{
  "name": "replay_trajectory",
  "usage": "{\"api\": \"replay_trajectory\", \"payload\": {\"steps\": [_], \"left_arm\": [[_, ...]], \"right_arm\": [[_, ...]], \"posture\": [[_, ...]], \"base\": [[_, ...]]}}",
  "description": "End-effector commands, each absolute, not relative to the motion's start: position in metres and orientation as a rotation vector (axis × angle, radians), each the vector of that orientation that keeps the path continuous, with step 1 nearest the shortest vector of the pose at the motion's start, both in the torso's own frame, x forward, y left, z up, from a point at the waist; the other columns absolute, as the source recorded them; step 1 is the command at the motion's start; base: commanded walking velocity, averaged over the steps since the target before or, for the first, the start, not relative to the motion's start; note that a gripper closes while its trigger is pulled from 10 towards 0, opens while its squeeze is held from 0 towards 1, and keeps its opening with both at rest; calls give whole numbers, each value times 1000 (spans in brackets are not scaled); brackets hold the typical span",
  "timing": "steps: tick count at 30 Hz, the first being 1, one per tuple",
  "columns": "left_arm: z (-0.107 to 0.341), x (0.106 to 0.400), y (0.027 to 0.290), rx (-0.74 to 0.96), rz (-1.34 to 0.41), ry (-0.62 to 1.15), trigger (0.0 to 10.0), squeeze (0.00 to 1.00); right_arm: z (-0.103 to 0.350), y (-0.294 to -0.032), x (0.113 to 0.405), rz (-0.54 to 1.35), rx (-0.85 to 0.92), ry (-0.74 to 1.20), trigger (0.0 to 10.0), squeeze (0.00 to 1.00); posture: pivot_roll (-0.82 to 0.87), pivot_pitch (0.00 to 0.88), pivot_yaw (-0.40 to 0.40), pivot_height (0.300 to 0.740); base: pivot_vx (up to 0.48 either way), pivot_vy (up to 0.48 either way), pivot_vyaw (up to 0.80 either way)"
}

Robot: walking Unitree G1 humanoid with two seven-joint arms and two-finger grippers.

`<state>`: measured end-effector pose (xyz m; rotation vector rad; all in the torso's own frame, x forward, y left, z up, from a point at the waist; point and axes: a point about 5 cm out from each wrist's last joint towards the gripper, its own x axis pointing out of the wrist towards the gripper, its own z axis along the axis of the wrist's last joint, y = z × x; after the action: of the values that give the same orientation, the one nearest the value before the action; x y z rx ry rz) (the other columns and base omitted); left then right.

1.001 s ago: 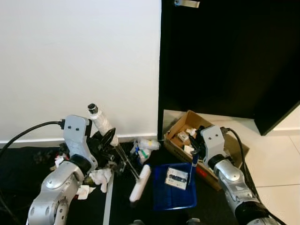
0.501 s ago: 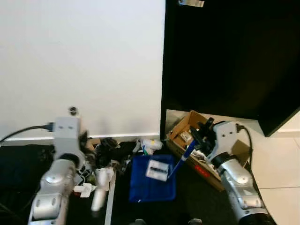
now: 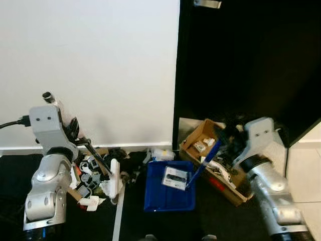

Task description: Sweep floor

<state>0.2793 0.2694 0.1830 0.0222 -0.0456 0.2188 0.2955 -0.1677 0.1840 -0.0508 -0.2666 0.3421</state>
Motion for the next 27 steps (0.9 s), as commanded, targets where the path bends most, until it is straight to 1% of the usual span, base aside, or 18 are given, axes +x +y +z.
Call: {"api": "replay_trajectory", "payload": {"steps": [1,6,8,12,15,17,18,19,20,22,24,25,27], "left_arm": [[179,277,270,55,222,-36,10000,0],[175,279,268,50,219,-22,10000,0],[172,281,267,56,213,-12,10000,0],[170,282,266,57,208,-5,10000,0],[167,284,263,63,194,4,10000,0],[167,284,263,65,191,6,10000,0],[166,284,262,65,189,6,10000,0],[166,285,261,66,185,7,10000,0],[166,285,261,66,183,8,10000,0],[166,285,261,66,183,8,10000,0],[165,286,259,62,177,7,10000,0],[165,286,259,62,177,7,10000,0],[164,287,258,58,172,6,10000,0]], "right_arm": [[207,-176,287,332,-21,-339,10000,0],[227,-182,283,316,-21,-387,10000,0],[247,-186,278,306,-7,-433,10000,0],[265,-191,273,293,9,-482,10000,0],[291,-214,271,185,-43,-545,10000,0],[295,-219,271,162,-53,-551,10000,0],[297,-226,272,125,-72,-555,10000,0],[299,-242,275,58,-97,-553,10000,0],[299,-250,276,21,-107,-551,10000,0],[299,-250,276,21,-107,-551,10000,0],[300,-263,278,-41,-122,-553,10000,0],[300,-263,278,-41,-122,-553,10000,0],[301,-272,281,-101,-144,-561,10000,0]], "posture": [[45,164,56,740],[37,162,60,740],[31,161,64,740],[24,161,69,740],[20,161,72,740],[20,161,72,740],[18,159,74,740],[18,159,75,740],[21,159,77,740],[21,159,77,740],[21,158,79,740],[21,158,79,740],[24,155,78,740]], "base": [[0,0,0],[0,0,0],[0,0,0],[0,0,0],[0,0,0],[0,0,0],[0,0,0],[0,0,0],[0,0,0],[0,0,0],[0,0,0],[0,0,0],[0,0,0]]}}
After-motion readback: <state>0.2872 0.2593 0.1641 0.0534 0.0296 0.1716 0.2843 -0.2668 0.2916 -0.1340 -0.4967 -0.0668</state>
